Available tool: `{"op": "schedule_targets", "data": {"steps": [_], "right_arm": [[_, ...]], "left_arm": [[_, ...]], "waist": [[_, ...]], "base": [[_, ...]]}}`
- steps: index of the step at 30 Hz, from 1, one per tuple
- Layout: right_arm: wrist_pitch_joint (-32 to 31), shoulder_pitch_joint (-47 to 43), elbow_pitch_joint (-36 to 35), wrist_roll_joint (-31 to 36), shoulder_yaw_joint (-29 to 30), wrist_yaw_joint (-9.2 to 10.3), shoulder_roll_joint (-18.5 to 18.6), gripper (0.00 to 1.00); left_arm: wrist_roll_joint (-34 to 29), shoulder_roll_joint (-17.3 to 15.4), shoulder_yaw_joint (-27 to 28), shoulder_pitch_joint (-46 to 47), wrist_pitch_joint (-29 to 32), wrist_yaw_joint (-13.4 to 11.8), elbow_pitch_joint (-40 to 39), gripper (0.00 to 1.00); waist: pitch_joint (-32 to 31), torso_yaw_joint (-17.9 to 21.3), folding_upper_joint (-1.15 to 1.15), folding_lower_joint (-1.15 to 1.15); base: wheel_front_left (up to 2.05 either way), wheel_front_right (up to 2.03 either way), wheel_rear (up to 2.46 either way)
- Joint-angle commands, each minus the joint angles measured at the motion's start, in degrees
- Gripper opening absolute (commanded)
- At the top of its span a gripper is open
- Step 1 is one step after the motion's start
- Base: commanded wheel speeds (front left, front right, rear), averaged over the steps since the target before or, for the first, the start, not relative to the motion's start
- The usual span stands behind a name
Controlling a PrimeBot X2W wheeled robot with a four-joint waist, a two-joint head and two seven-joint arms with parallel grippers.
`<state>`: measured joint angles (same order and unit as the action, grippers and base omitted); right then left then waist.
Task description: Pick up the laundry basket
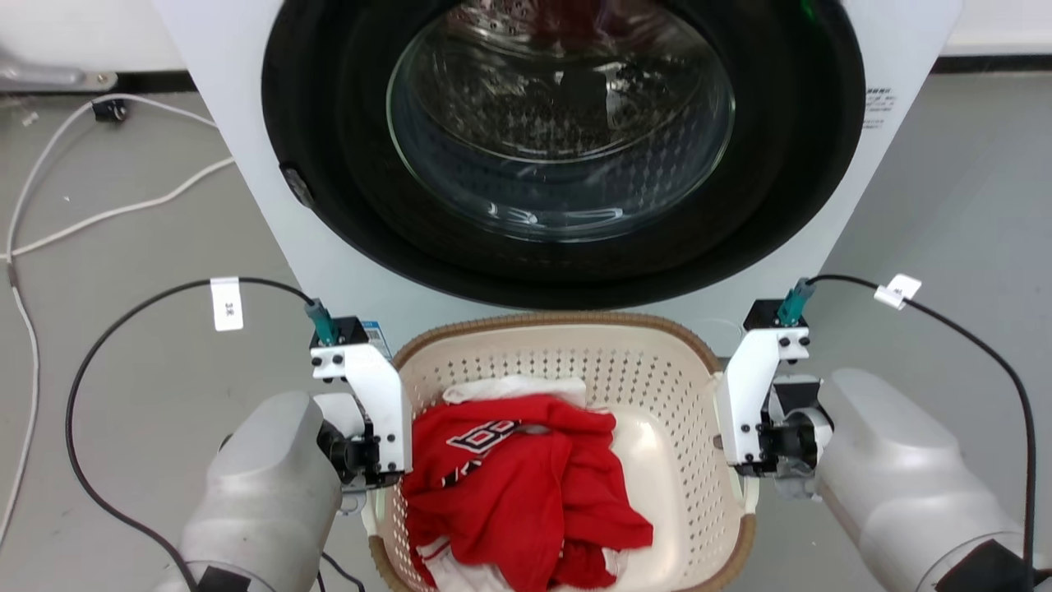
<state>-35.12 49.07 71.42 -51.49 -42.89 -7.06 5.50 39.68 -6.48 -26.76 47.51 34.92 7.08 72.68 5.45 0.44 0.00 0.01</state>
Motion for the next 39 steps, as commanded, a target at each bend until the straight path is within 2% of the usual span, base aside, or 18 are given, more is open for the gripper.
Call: {"op": "schedule_targets", "data": {"steps": [1,11,39], "right_arm": [[0.02,-0.58,-0.7,-0.77,-0.08,-0.78,-2.09,0.0],[0.49,-3.92,0.2,-1.92,-0.55,-0.78,-2.31,0.0],[3.0,-3.22,0.94,-3.39,-1.62,-0.78,-1.6,0.0]], "left_arm": [[0.72,1.73,-0.15,-0.64,0.16,0.69,-0.63,0.0],[2.04,1.67,-1.52,-3.83,0.25,0.69,-0.27,0.0],[4.71,1.53,-5.06,-3.23,-0.22,0.7,-0.64,0.0]], "waist": [[-1.0,-0.27,0.0,-0.01],[-3.84,-0.59,0.0,-0.01],[-3.81,-0.71,0.0,-0.01]], "base": [[0.0,0.0,0.0],[0.0,0.0,0.0],[0.0,0.0,0.0]]}}
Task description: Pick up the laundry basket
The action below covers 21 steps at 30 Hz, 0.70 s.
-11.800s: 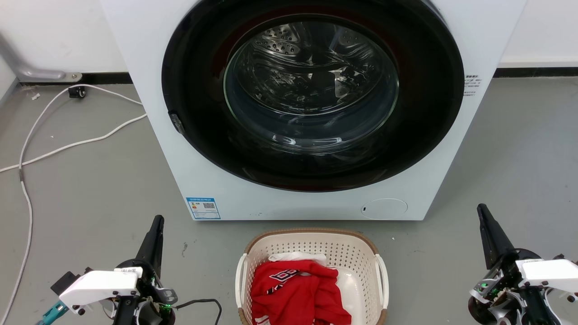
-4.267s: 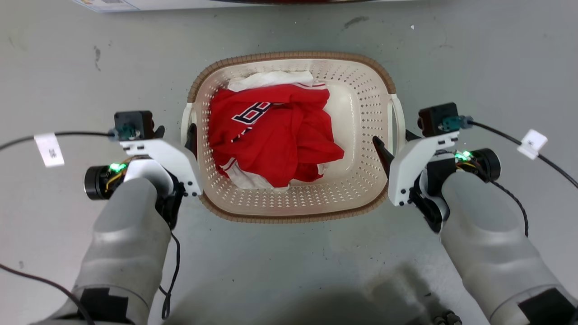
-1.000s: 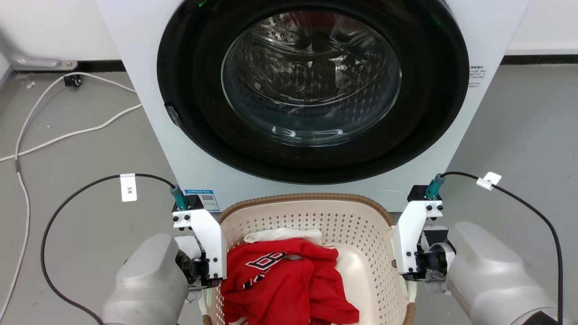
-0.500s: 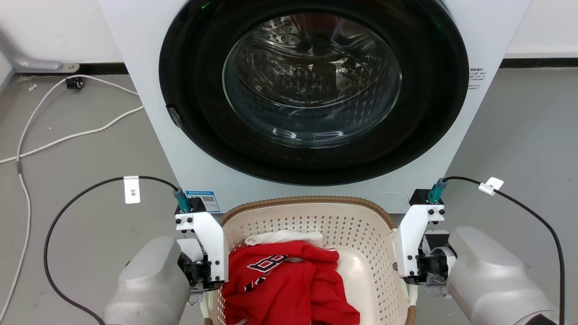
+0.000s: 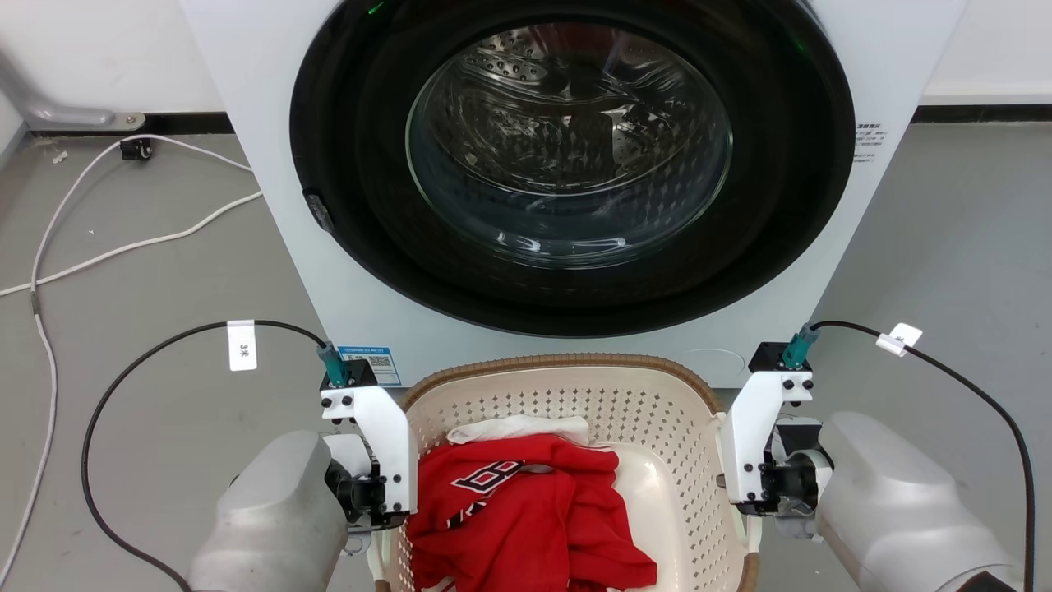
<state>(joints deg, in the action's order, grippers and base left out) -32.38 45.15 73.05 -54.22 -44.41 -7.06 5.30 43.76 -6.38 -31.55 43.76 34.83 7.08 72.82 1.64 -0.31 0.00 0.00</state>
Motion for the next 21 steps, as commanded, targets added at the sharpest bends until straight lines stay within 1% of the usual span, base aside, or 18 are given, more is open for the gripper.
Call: {"op": "schedule_targets", "data": {"steps": [1,21], "right_arm": [[0.29,0.76,-0.66,-0.68,-0.13,-0.78,-1.42,0.0],[1.48,1.08,-0.29,-1.4,-1.01,-0.79,-1.18,0.0]], "left_arm": [[0.66,1.39,-0.36,0.56,-0.21,0.7,-0.77,0.0],[2.55,1.29,-2.28,0.42,-0.7,0.7,-0.49,0.0]], "waist": [[0.03,0.08,0.0,0.0],[-0.45,0.12,0.0,0.0]], "base": [[0.0,0.0,0.0],[0.0,0.0,0.0]]}}
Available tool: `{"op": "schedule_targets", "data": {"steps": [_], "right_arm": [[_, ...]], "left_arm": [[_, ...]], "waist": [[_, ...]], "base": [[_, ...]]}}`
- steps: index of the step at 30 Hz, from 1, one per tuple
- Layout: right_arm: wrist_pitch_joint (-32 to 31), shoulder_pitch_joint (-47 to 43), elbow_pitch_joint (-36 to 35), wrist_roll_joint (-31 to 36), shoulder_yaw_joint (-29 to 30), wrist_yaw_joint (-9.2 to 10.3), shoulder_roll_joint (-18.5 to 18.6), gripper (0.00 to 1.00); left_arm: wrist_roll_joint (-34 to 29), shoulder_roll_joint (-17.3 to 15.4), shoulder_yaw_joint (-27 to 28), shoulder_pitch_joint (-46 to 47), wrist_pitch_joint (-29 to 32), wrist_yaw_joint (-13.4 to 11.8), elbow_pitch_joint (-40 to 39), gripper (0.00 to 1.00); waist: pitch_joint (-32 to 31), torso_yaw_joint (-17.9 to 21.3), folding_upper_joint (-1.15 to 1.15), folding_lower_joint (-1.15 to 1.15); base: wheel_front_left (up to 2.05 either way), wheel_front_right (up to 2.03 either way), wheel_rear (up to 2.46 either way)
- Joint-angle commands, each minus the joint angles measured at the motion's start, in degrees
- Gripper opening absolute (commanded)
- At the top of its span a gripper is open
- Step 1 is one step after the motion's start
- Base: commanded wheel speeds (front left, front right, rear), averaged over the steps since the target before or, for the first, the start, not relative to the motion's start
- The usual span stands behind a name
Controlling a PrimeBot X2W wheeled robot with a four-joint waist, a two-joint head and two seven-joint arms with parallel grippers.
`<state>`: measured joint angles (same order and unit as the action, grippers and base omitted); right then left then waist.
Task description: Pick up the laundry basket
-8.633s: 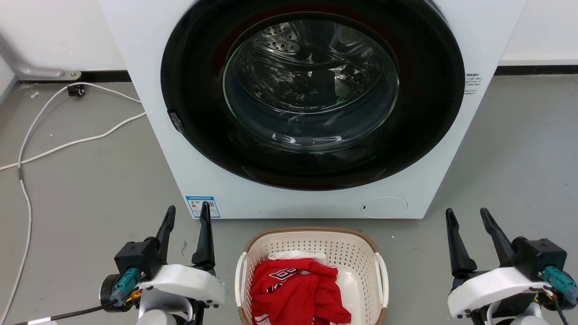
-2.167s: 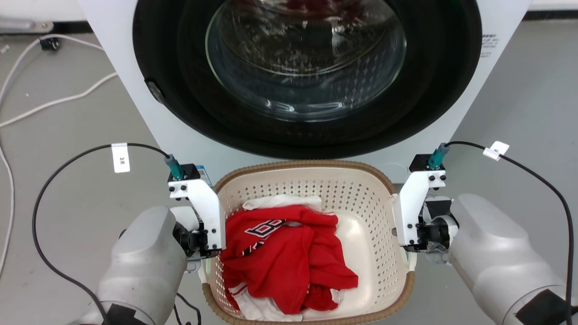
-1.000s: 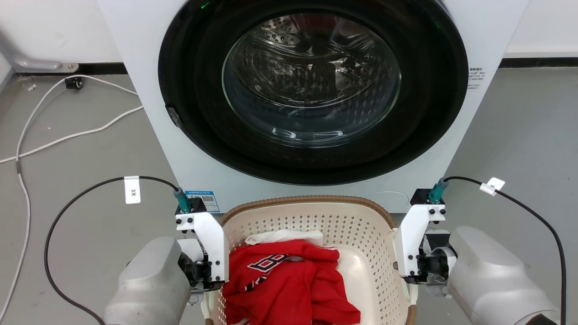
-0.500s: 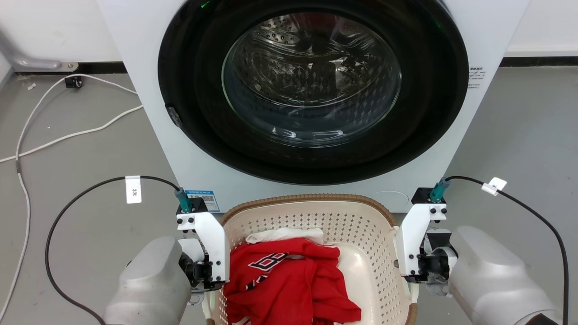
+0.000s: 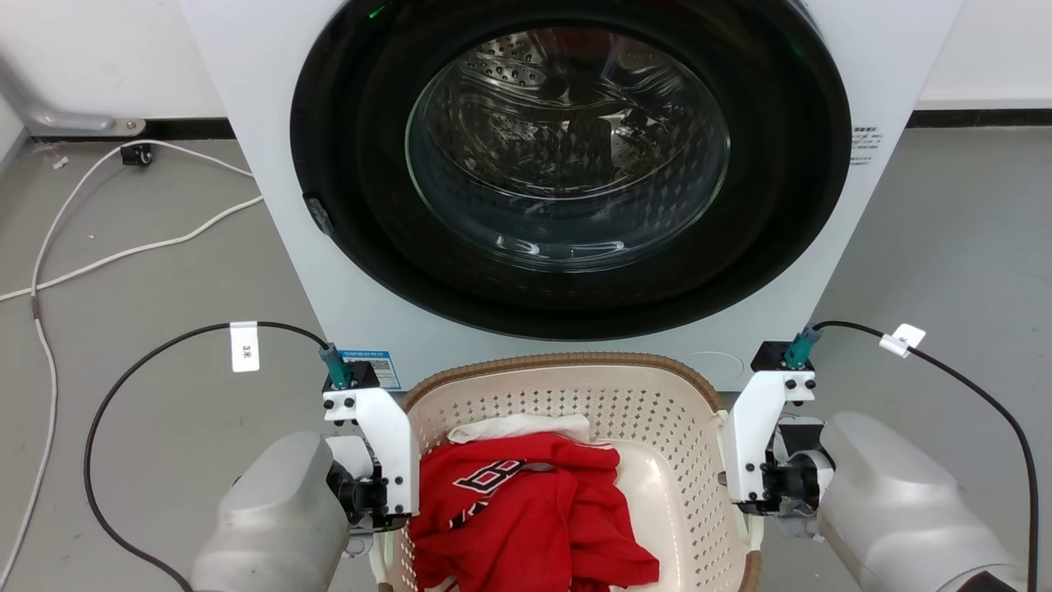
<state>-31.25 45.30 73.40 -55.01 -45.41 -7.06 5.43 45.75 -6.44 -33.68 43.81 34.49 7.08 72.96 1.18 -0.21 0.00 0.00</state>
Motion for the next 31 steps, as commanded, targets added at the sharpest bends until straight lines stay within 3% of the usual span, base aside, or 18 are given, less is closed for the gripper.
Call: {"op": "schedule_targets", "data": {"steps": [1,31], "right_arm": [[0.43,0.98,-0.62,-0.68,-0.03,-0.79,-1.31,0.0],[2.53,1.14,-0.38,-1.84,-1.53,-0.79,-1.13,0.0]], "left_arm": [[0.59,1.35,-0.24,0.42,-0.35,0.7,-0.61,0.0],[3.25,1.3,-2.85,0.94,-0.92,0.7,-0.3,0.0]], "waist": [[0.01,0.02,0.0,0.0],[0.41,-0.28,0.0,0.0]], "base": [[0.0,0.0,0.0],[0.0,0.0,0.0]]}}
